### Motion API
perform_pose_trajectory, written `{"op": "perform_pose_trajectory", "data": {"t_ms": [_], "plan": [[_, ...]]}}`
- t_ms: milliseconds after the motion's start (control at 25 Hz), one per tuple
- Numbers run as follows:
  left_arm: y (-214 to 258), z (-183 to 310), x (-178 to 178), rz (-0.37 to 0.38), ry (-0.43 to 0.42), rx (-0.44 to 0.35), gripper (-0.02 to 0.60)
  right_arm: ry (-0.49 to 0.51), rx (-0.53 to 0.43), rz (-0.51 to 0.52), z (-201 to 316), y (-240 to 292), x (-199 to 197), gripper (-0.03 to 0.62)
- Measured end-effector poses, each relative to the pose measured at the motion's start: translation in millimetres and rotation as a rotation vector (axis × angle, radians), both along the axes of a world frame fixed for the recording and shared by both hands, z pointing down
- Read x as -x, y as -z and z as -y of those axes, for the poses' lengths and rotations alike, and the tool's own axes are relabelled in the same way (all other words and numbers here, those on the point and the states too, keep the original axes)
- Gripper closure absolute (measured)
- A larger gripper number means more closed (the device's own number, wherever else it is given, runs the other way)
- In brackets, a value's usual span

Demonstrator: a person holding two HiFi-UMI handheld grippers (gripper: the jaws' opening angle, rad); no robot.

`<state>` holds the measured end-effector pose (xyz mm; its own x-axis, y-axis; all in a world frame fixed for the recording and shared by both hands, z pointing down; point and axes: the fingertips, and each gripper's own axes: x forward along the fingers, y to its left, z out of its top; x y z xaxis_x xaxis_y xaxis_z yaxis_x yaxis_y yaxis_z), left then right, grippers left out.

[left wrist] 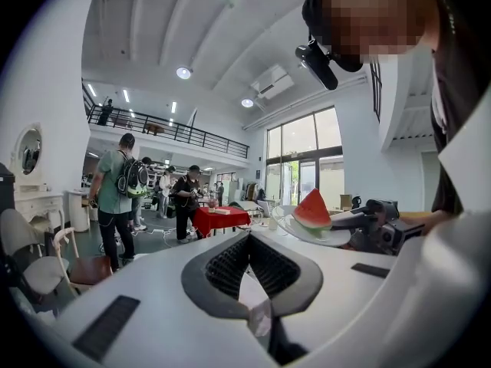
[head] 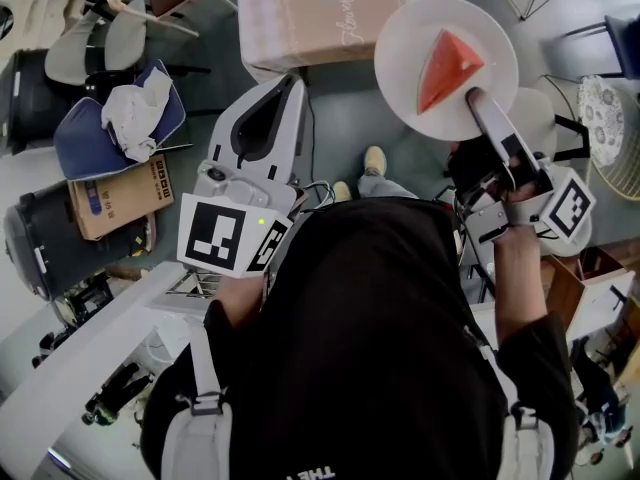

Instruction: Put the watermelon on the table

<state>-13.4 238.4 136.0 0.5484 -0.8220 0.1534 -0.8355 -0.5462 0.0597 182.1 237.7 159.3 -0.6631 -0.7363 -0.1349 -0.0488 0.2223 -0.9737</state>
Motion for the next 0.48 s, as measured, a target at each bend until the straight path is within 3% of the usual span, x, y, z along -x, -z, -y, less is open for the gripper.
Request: {"op": "perform_pose_trajectory", "data": {"t_ms": [480], "plan": [[-2, 32, -7, 0.009, 0.029, 0.005, 0.571, 0.035, 0.003, 0.013, 38, -5, -4, 0.562]]}}
